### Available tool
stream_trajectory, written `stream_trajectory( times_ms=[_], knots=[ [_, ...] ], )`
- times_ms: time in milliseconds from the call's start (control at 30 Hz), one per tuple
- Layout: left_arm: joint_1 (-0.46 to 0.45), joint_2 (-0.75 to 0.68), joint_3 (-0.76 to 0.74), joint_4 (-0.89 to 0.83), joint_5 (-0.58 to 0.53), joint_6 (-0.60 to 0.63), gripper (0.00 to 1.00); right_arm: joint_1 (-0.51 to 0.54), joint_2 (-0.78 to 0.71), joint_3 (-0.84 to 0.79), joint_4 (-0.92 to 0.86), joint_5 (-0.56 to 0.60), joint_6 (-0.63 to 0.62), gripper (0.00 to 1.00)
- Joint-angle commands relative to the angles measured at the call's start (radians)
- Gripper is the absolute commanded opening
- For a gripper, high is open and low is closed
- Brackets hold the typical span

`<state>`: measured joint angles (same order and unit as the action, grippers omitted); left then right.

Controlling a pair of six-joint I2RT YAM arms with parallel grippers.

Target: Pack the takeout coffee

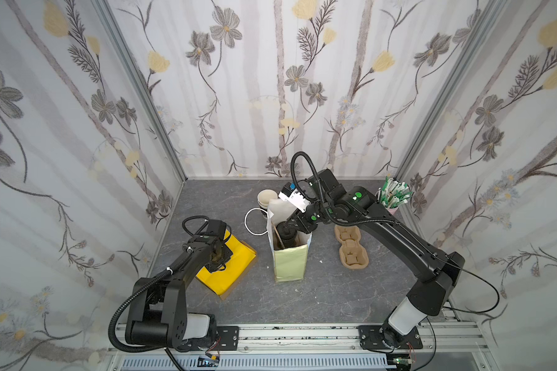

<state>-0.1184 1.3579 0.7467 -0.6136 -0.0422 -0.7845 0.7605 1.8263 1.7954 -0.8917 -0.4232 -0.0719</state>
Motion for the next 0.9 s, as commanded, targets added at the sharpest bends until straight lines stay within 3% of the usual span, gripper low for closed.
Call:
stream_trajectory(
  times_ms=[0, 67, 267, 733, 800, 867],
  knots=[
    [-0.003, -0.003, 0.0, -0.006, -0.018, 0.008, 0.23, -0.001, 0.001, -0.002, 0.03, -0.013, -0.021, 0.24],
    [-0.002, -0.013, 0.002, -0.007, -0.024, 0.007, 0.21, -0.002, 0.001, -0.001, 0.03, -0.014, -0.021, 0.24],
    [-0.003, -0.034, 0.011, -0.009, -0.03, 0.008, 0.0, -0.003, 0.004, -0.001, 0.03, -0.017, -0.02, 0.24],
    [-0.003, -0.135, 0.057, -0.024, -0.06, -0.007, 0.0, -0.001, 0.004, 0.0, 0.03, -0.023, -0.019, 0.24],
    [-0.003, -0.118, 0.051, -0.025, -0.041, 0.006, 0.33, -0.002, 0.007, 0.002, 0.031, -0.025, -0.018, 0.24],
    [-0.003, -0.103, 0.038, -0.026, -0.01, 0.004, 0.43, -0.002, 0.007, 0.002, 0.03, -0.029, -0.016, 0.24]
  ],
)
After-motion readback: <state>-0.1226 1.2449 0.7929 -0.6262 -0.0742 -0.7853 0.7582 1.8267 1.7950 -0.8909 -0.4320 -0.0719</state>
